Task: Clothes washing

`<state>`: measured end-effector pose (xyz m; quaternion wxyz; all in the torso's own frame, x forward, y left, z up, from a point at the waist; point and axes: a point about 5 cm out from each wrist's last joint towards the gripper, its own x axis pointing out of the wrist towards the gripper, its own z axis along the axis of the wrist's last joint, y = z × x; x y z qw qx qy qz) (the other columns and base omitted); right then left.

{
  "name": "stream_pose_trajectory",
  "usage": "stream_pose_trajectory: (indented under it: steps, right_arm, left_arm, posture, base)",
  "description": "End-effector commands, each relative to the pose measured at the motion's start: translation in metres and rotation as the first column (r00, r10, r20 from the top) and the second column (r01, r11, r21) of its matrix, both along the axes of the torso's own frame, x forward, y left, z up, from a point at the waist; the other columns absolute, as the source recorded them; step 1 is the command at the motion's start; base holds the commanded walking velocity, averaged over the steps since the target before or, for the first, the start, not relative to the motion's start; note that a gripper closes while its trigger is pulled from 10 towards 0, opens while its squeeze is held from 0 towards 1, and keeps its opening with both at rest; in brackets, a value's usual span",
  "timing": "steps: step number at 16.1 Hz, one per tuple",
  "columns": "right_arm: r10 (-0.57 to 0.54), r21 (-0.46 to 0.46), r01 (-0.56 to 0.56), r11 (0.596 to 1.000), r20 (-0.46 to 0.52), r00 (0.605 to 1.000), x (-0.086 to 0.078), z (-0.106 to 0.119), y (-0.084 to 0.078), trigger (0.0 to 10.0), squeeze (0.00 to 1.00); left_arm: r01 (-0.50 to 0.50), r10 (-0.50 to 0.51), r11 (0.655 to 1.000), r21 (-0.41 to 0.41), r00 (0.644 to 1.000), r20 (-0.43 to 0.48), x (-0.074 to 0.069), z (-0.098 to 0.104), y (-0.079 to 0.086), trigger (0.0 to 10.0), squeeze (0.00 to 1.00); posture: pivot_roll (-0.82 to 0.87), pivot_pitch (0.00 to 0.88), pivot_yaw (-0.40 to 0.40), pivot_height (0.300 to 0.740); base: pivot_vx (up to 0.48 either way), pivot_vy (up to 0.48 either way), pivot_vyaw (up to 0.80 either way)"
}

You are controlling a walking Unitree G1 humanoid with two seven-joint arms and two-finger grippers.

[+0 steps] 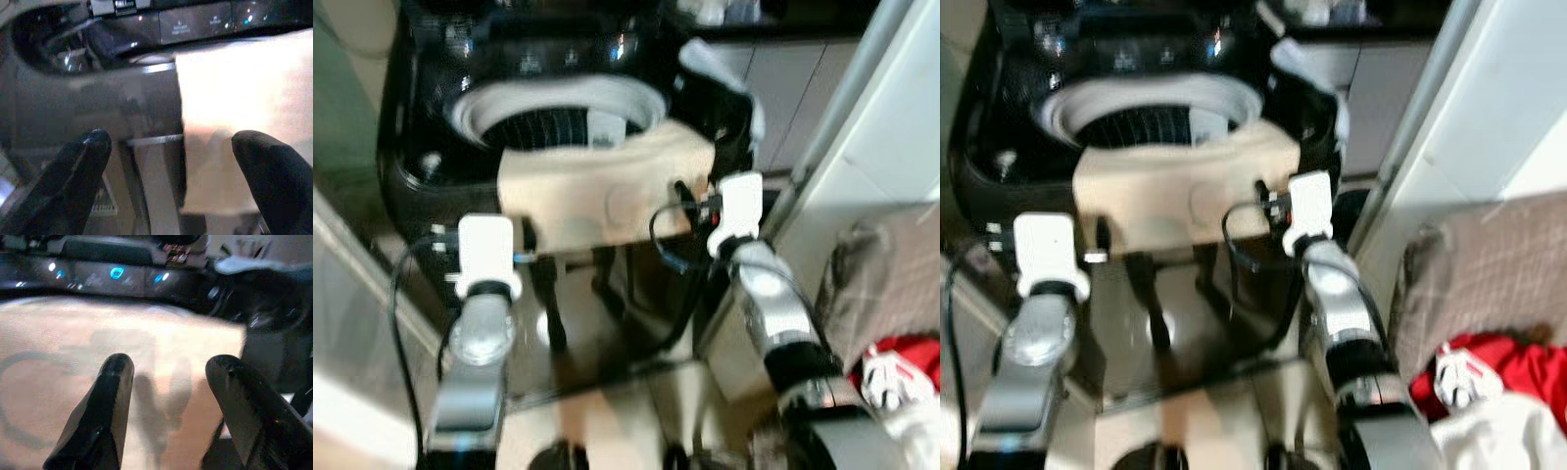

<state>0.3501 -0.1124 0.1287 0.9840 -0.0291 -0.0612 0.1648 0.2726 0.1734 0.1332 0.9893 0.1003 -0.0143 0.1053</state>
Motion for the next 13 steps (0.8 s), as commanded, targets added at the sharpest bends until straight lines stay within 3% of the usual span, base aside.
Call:
stream_pose_trajectory:
  steps: [1, 3, 7, 9, 10, 11, 12, 13]
  right_arm:
    - [-0.003, -0.013, 0.002, 1.000, -0.017, 1.000, 0.003, -0.001, -0.004, 10.0, 0.00]
    - [-0.001, -0.029, 0.001, 1.000, -0.015, 1.000, 0.004, -0.002, -0.006, 10.0, 0.00]
    - [0.002, -0.075, -0.002, 0.997, -0.002, 1.000, 0.009, 0.003, -0.004, 10.0, 0.00]
    - [0.021, -0.105, -0.015, 0.994, 0.062, 0.998, 0.009, 0.014, 0.000, 10.0, 0.00]
    - [0.050, -0.141, -0.029, 0.990, 0.152, 0.987, 0.009, 0.031, 0.004, 10.0, 0.00]
    - [0.087, -0.165, -0.032, 0.986, 0.341, 0.936, 0.008, 0.071, 0.009, 10.0, 0.00]
    - [0.047, -0.170, 0.039, 0.985, 0.472, 0.880, 0.007, 0.098, 0.005, 10.0, 0.00]
    - [-0.103, -0.109, 0.215, 0.971, 0.620, 0.778, 0.007, 0.135, -0.014, 10.0, 0.00]
  left_arm:
    - [-0.002, 0.002, 1.000, 0.009, 0.999, 0.038, 0.002, 0.005, -0.004, 10.0, 0.00]
    - [-0.002, 0.001, 1.000, 0.013, 0.998, 0.058, 0.003, 0.007, -0.005, 10.0, 0.00]
    - [0.000, -0.001, 1.000, 0.015, 0.998, 0.064, 0.006, 0.007, -0.007, 10.0, 0.00]
    - [0.004, -0.005, 1.000, 0.018, 0.998, 0.067, 0.007, 0.007, -0.006, 10.0, 0.00]
    - [0.005, -0.007, 1.000, 0.020, 0.998, 0.068, 0.007, 0.007, -0.005, 10.0, 0.00]
    - [0.015, -0.016, 1.000, 0.020, 0.997, 0.070, 0.008, 0.007, -0.007, 10.0, 0.00]
    - [0.022, -0.024, 0.999, 0.024, 0.997, 0.070, 0.009, 0.007, -0.008, 10.0, 0.00]
    - [0.036, -0.038, 0.999, 0.028, 0.997, 0.071, 0.010, 0.007, -0.011, 10.0, 0.00]
  posture:
    - [0.07, 0.003, -0.045, 0.732]
    - [0.07, 0.000, -0.051, 0.732]
    - [0.06, 0.000, -0.052, 0.732]
    - [0.06, 0.000, -0.048, 0.732]
    - [0.05, 0.000, -0.041, 0.732]
    - [0.04, 0.000, -0.035, 0.732]
    - [0.04, 0.000, -0.030, 0.732]
    - [0.04, 0.000, -0.030, 0.732]
  base:
    - [0.000, 0.000, -0.76]
    - [0.000, 0.000, -0.79]
    - [0.000, 0.000, 0.00]
    - [0.000, 0.000, -0.65]
    - [0.000, 0.000, -0.65]
    - [0.000, 0.000, -0.61]
    - [0.000, 0.000, 0.00]
    - [0.000, 0.000, 0.00]
